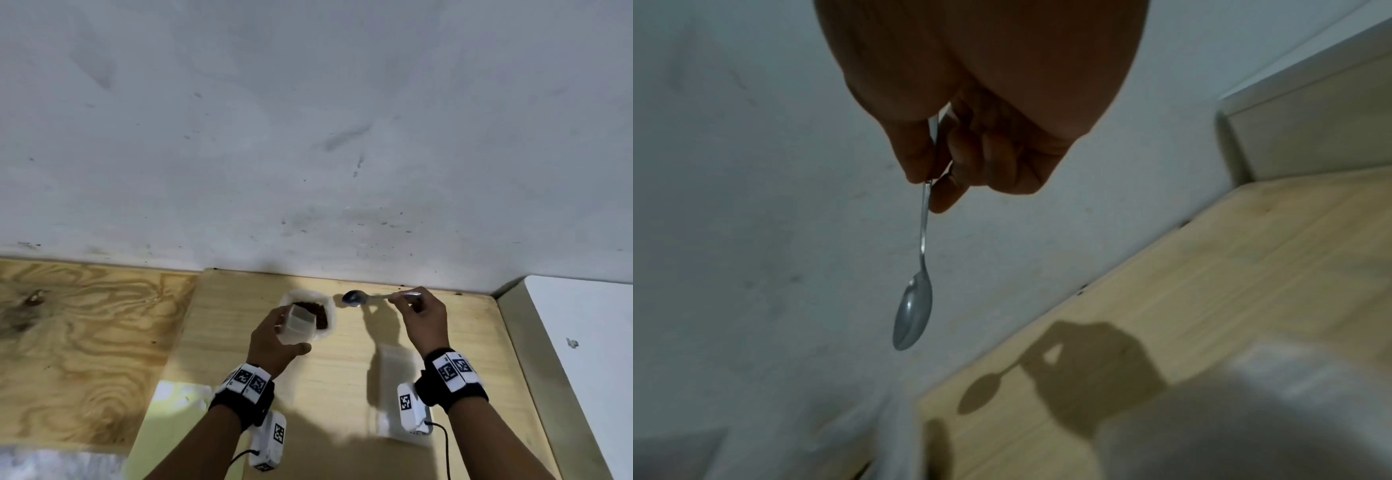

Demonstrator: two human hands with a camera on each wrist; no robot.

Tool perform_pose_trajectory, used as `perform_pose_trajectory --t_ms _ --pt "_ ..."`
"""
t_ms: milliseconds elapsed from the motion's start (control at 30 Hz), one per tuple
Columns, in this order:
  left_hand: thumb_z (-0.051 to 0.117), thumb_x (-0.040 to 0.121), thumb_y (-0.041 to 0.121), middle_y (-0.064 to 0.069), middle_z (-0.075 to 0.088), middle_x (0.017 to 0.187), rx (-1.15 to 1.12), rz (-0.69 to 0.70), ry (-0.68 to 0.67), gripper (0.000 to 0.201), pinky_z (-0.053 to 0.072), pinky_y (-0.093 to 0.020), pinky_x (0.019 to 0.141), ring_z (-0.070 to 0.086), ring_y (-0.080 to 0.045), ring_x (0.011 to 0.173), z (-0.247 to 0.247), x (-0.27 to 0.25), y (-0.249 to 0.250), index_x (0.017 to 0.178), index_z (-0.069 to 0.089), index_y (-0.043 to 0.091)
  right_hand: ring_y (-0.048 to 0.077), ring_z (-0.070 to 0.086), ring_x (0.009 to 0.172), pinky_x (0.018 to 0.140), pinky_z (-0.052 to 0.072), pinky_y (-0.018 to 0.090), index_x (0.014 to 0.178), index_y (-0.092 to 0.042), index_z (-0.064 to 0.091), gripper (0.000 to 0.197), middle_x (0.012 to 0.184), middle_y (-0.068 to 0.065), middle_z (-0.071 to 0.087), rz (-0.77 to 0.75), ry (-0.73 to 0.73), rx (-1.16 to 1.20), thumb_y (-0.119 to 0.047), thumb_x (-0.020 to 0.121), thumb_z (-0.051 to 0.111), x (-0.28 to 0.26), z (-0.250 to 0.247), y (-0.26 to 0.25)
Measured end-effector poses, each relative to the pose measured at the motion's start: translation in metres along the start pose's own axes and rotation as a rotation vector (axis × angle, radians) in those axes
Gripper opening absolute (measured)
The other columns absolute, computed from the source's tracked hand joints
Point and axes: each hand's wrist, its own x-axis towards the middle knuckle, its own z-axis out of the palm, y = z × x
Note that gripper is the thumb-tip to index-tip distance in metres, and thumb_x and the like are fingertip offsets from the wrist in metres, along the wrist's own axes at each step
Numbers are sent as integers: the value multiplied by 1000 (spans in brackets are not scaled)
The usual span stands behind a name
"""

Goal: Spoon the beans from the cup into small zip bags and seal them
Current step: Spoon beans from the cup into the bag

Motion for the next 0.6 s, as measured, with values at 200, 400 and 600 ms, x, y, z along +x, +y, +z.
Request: perform_pose_trajectory --t_ms 200,400,600 --pt "90 60 19 -3 60 122 -48 -142 -35 80 45 -28 80 56 -19 101 -26 9 -22 130 51 21 8 58 60 56 43 23 69 -11 55 24 73 1 71 -25 -45 -58 -10 81 76 -23 56 4" --pt "89 61 18 -3 58 128 -57 -197 -99 79 47 -31 84 57 -22 106 -24 28 -30 131 51 20 13 41 46 49 36 27 70 -15 48 31 71 -1 67 -51 -21 -127 -22 86 74 -34 90 15" --pt "90 58 18 2 56 129 -65 -237 -198 82 46 -31 83 56 -20 106 -15 43 -33 131 52 22 4 42 49 51 34 25 69 -10 47 31 62 -10 54 38 -32 -165 -14 85 73 -33 108 27"
